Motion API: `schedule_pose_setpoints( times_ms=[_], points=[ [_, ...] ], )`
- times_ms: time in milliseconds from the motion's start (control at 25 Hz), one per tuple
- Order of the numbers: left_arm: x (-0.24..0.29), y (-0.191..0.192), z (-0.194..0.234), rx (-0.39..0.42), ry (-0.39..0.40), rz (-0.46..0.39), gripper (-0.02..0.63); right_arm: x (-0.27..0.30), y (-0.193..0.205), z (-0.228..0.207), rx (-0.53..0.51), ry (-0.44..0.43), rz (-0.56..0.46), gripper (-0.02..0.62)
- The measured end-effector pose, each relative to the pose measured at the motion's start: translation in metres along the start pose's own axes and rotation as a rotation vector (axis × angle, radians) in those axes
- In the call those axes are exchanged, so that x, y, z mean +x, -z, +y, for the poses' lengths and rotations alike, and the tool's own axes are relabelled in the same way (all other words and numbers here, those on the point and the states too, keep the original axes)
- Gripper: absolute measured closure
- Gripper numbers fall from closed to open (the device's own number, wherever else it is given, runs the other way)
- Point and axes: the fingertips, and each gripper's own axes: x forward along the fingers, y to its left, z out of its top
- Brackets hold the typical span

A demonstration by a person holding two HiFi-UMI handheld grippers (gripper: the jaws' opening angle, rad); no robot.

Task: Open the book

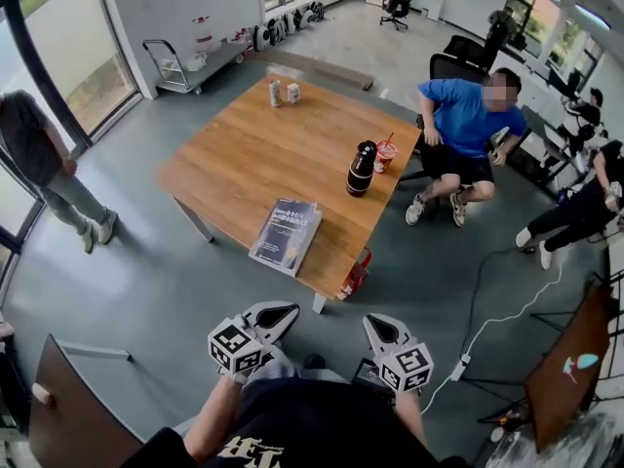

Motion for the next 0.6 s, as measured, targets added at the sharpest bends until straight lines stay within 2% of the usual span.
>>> schedule_pose_setpoints(
  times_ms=[600],
  points=[
    [-0.001,-0.002,0.021,-0.006,0.051,0.004,0.600,0.012,-0.006,0.005,0.013,0.055,0.008,0.607]
  ],
)
